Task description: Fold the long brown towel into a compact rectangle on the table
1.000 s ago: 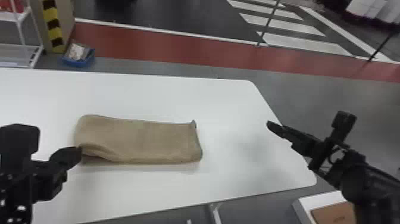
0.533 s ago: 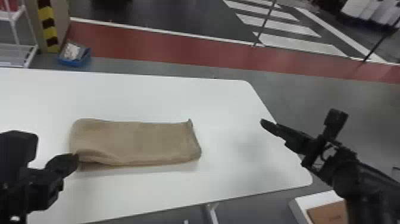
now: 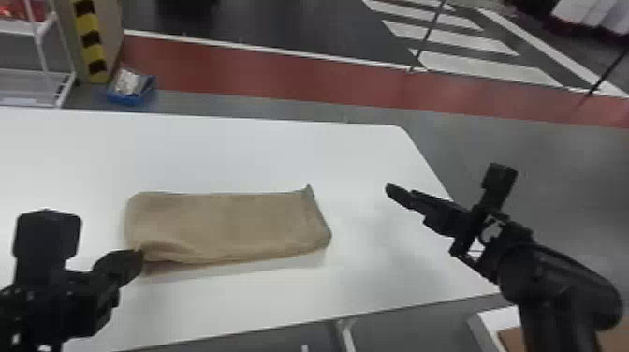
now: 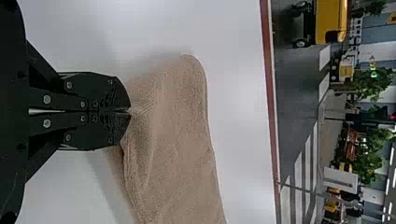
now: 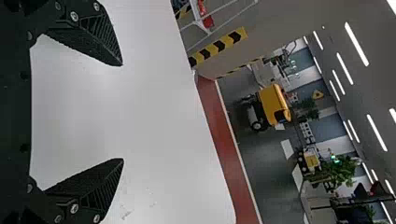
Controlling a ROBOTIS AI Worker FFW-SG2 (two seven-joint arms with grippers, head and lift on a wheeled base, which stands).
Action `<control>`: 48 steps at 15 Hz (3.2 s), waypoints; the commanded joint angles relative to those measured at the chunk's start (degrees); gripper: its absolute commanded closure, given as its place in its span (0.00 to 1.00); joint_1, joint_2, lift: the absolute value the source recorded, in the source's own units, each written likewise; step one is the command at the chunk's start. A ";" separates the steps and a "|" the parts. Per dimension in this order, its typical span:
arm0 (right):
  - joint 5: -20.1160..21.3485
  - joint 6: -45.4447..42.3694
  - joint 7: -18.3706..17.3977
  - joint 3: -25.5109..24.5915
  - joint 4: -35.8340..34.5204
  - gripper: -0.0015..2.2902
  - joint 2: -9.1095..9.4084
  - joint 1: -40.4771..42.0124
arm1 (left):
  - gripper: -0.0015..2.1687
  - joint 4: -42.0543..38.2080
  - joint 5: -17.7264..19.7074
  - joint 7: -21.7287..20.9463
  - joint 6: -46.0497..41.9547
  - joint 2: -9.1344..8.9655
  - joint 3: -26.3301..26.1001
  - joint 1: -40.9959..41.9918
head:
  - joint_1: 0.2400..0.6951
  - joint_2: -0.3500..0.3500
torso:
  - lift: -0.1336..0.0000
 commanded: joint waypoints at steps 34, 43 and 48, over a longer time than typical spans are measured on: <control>4.51 19.18 -4.86 18.53 4.59 0.66 3.83 -11.08 | 0.74 22.70 -3.86 -5.62 -14.08 -4.40 -13.57 -15.96 | 1.00 0.24 | 0.10; -4.46 19.18 -4.51 16.77 -6.40 0.66 5.85 -8.71 | 0.74 28.94 -4.12 -7.38 -13.55 -7.22 -15.06 -18.33 | 1.00 0.25 | 0.10; -4.72 20.77 -7.15 18.44 -10.00 0.66 9.45 -8.80 | 0.74 27.79 -1.22 -9.31 -16.19 -8.10 -14.27 -18.33 | 1.00 0.30 | 0.10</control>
